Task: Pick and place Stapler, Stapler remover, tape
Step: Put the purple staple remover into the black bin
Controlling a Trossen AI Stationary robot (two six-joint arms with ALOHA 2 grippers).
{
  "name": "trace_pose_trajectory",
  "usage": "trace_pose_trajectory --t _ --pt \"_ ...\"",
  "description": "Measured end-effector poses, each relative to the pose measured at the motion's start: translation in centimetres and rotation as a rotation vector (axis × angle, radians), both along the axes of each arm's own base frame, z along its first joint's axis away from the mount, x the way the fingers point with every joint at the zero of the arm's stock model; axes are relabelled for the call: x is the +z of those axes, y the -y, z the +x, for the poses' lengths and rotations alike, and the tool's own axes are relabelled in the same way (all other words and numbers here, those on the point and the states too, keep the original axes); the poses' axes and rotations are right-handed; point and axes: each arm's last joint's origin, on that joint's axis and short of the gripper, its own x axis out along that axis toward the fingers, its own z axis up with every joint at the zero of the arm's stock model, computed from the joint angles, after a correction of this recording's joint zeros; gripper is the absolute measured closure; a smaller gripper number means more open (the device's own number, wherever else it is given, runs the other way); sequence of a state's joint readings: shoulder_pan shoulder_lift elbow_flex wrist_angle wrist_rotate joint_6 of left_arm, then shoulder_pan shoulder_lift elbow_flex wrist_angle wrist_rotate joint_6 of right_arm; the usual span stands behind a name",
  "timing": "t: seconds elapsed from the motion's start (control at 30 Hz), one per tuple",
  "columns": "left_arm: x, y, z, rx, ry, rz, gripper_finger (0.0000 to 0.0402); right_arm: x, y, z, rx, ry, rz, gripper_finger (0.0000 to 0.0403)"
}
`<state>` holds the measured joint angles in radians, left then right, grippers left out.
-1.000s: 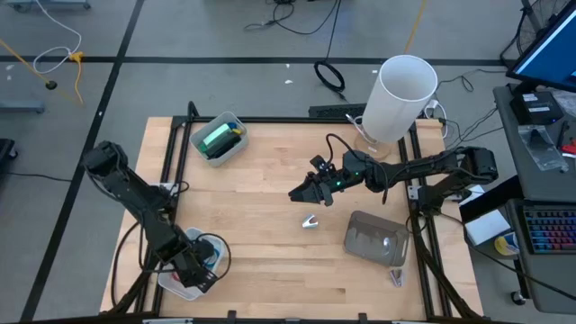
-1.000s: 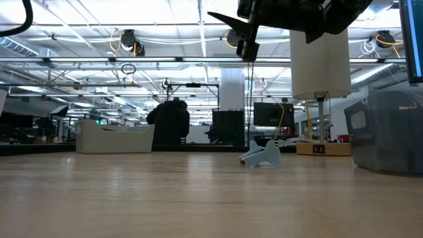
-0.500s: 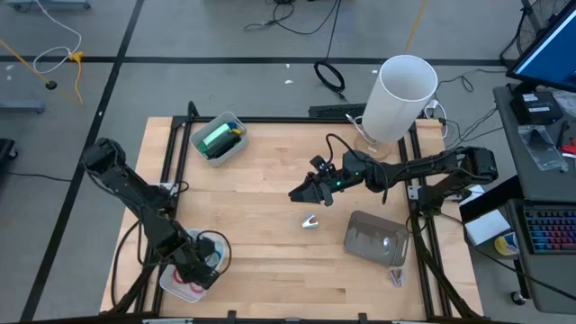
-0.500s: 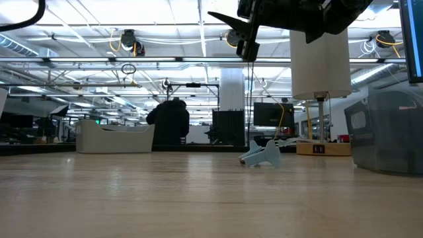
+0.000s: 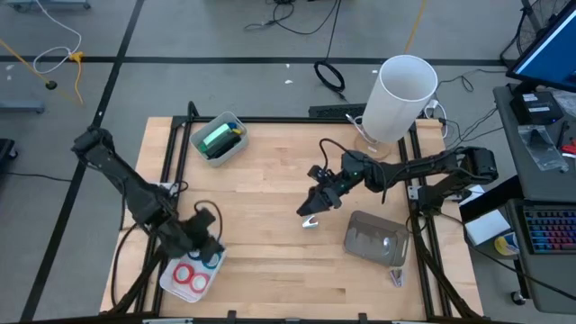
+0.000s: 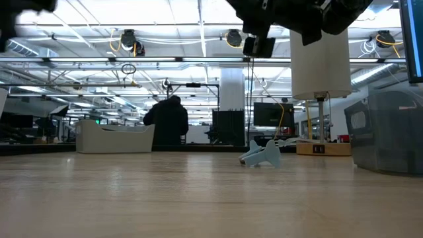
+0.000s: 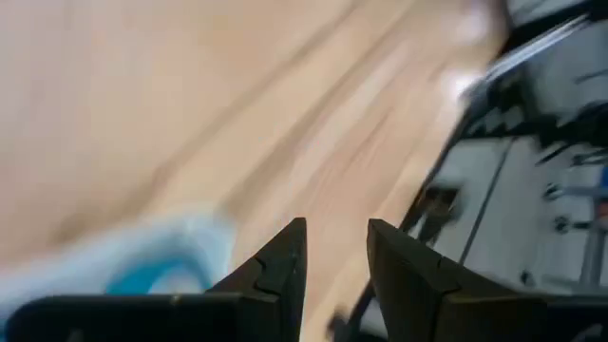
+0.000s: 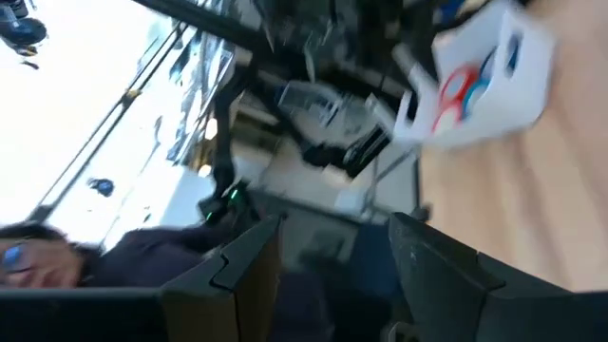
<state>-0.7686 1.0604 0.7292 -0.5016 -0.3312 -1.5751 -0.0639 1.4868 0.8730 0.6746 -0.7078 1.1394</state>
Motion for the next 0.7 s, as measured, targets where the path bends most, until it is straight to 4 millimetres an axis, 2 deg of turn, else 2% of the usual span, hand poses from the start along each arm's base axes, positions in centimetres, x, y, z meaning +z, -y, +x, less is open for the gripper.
trace_pose_trajectory --t 0.13,0.27,0.5,0.7 --pt "1.8 -1.7 0.7 0.006 0.205 0.162 0.0289 0.0 -1.0 -0.1 0.087 -0.035 0.046 0.0216" --pt "3.0 -3.3 1.7 -0.007 0.325 0.317 0.0289 0.0 -2.5 -0.2 0.133 -0.055 0.066 0.0216" --pt "3.3 -6.2 3.7 -0.095 0.349 0.463 0.0289 0.3 -5.7 -0.7 0.211 -0.038 0.057 0.0217" --pt "2.9 -8.6 5.3 -0.197 0.342 0.459 0.0289 2.0 -8.0 -2.2 0.119 -0.030 0.083 0.0216"
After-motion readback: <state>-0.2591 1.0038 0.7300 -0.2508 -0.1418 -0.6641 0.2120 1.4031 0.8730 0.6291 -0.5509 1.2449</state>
